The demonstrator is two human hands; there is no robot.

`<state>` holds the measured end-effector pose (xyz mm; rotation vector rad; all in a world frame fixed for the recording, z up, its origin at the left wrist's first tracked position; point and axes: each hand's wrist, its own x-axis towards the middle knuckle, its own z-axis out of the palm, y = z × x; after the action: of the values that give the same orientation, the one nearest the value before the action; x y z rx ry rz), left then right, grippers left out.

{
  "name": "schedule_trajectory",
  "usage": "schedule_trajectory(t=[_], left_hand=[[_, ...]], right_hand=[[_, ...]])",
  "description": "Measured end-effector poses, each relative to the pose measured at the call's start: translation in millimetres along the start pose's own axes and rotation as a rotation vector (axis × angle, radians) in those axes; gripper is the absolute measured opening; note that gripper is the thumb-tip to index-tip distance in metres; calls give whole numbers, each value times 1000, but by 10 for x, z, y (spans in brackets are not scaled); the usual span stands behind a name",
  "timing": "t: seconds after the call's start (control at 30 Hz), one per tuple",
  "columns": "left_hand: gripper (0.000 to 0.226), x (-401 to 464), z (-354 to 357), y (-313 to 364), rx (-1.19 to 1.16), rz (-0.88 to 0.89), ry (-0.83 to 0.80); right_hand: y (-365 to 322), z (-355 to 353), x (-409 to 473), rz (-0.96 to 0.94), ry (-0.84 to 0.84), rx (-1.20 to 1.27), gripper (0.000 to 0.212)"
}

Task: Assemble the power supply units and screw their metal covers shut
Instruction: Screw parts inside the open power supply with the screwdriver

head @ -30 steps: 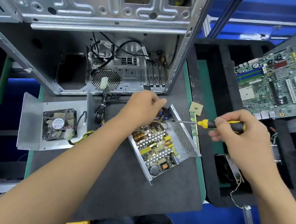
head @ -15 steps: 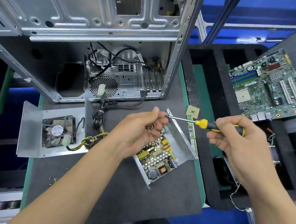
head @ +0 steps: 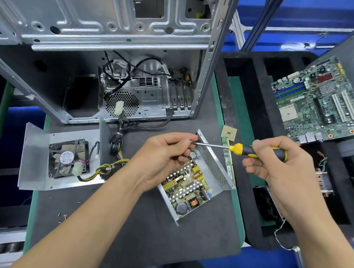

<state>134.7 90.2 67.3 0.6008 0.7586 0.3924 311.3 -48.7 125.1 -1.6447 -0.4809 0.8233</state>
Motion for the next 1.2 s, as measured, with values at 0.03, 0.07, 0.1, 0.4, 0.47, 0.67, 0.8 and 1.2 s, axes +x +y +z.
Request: schedule_trajectory(t=[0.03,0.07,0.1,0.4,0.47,0.67,0.8,1.2], left_hand=[[17,-5,-2,0,-10,7,-6],[17,-11,-4,0,-18,13,-11],[17,-17,-4,0,-24,18,-14],[19,-24,-37,14,6,65,-49],[19,-28,-45,23,77,89,-41],[20,-41,-66,21,213,126,7],[20,-46,-75,7,192,119,29],[20,-46,-85,-13,226,81,39]], right_hand=[[3,3,3,5,3,0,14],[7,7,4,10,6,-1,13],[10,12,5,14,10,-1,13],[-2,35,10,27,21,0,14],[-32,35,5,-3,28,-51,14],[-179,59,-34,-148,21,-348,14],[-261,92,-44,-192,-7,-375,14],[-256,86,-32,-199,-66,-503,13]])
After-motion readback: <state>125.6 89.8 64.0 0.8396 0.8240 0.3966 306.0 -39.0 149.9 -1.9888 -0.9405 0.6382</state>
